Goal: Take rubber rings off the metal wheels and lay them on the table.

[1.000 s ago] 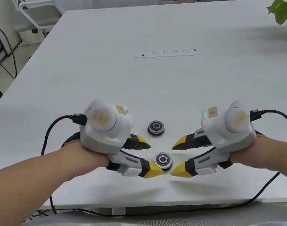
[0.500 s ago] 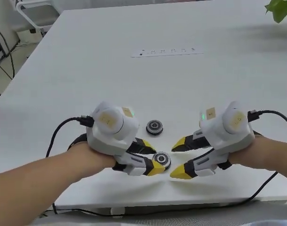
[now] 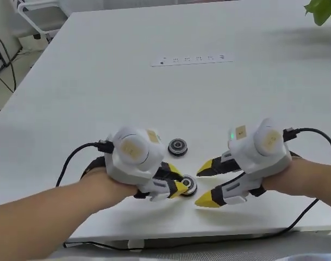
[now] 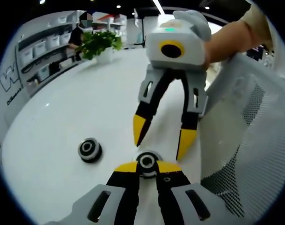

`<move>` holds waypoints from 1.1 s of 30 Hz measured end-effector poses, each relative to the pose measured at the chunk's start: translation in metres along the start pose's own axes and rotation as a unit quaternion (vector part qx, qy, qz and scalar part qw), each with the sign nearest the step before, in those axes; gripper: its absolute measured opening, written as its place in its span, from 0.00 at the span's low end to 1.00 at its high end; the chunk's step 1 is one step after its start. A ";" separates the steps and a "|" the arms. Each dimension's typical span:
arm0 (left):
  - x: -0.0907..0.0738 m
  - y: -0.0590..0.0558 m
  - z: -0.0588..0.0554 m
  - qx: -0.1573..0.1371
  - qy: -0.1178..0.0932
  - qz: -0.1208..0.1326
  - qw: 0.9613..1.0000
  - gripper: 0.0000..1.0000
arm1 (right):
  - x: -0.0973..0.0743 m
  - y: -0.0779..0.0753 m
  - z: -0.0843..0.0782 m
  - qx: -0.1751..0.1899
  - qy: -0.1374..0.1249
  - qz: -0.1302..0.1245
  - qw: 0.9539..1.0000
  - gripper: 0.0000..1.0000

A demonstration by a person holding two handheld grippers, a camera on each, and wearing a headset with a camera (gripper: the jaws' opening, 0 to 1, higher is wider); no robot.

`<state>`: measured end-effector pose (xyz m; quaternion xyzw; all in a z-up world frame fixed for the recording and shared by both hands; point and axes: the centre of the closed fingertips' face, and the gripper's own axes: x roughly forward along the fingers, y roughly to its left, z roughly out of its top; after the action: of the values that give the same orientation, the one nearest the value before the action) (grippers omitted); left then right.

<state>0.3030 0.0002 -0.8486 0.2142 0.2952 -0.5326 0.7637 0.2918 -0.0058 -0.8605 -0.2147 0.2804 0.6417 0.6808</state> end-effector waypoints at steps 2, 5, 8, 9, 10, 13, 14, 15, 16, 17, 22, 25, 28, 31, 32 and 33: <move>0.000 0.000 0.000 0.002 0.001 0.004 1.000 0.14 | 0.001 0.001 0.001 0.002 -0.001 0.001 1.000 0.37; 0.000 0.001 0.000 0.000 -0.001 0.007 1.000 0.14 | 0.003 0.001 0.003 0.011 -0.009 0.001 1.000 0.37; -0.001 0.001 0.000 -0.002 -0.003 0.009 1.000 0.14 | 0.004 -0.001 0.005 0.012 -0.012 -0.003 1.000 0.37; 0.000 0.001 0.000 -0.002 -0.004 0.010 1.000 0.14 | 0.005 -0.001 0.006 0.012 -0.015 -0.006 1.000 0.37; 0.000 0.001 0.000 -0.002 -0.005 0.010 1.000 0.14 | 0.005 -0.002 0.007 0.014 -0.016 -0.008 1.000 0.37; 0.000 0.001 0.000 -0.003 -0.006 0.012 1.000 0.14 | 0.008 -0.002 0.007 0.019 -0.018 -0.007 1.000 0.35; 0.000 0.001 0.000 -0.003 -0.006 0.012 1.000 0.14 | 0.009 -0.002 0.007 0.017 -0.017 -0.009 1.000 0.35; 0.000 0.001 0.000 -0.004 -0.007 0.012 1.000 0.14 | 0.011 -0.001 0.007 0.015 -0.015 -0.009 1.000 0.35; 0.000 0.001 0.000 -0.004 -0.007 0.013 1.000 0.14 | 0.012 -0.001 0.006 0.012 -0.013 -0.011 1.000 0.35; 0.000 0.001 0.000 -0.004 -0.007 0.013 1.000 0.14 | 0.012 -0.001 0.006 0.010 -0.013 -0.013 1.000 0.36; 0.000 0.001 0.001 -0.004 -0.008 0.014 1.000 0.14 | 0.013 -0.004 0.012 0.013 -0.024 -0.024 0.999 0.33; 0.000 0.002 0.001 -0.004 -0.008 0.015 1.000 0.14 | 0.013 -0.006 0.016 0.033 -0.037 -0.025 0.998 0.30; -0.001 0.001 0.001 -0.006 -0.009 0.017 1.000 0.14 | 0.012 -0.008 0.016 0.038 -0.040 -0.032 0.998 0.28; 0.000 0.002 0.001 -0.007 -0.010 0.018 1.000 0.14 | 0.011 -0.007 0.012 0.037 -0.037 -0.032 0.998 0.28; -0.001 0.002 0.001 -0.007 -0.010 0.018 1.000 0.14 | 0.011 -0.006 0.010 0.035 -0.034 -0.031 0.998 0.27; -0.001 0.002 0.001 -0.006 -0.010 0.018 1.000 0.14 | 0.011 -0.006 0.009 0.032 -0.031 -0.031 0.999 0.26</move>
<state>0.3047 0.0007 -0.8474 0.2096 0.2868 -0.5190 0.7775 0.2990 0.0078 -0.8610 -0.1814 0.2722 0.6177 0.7152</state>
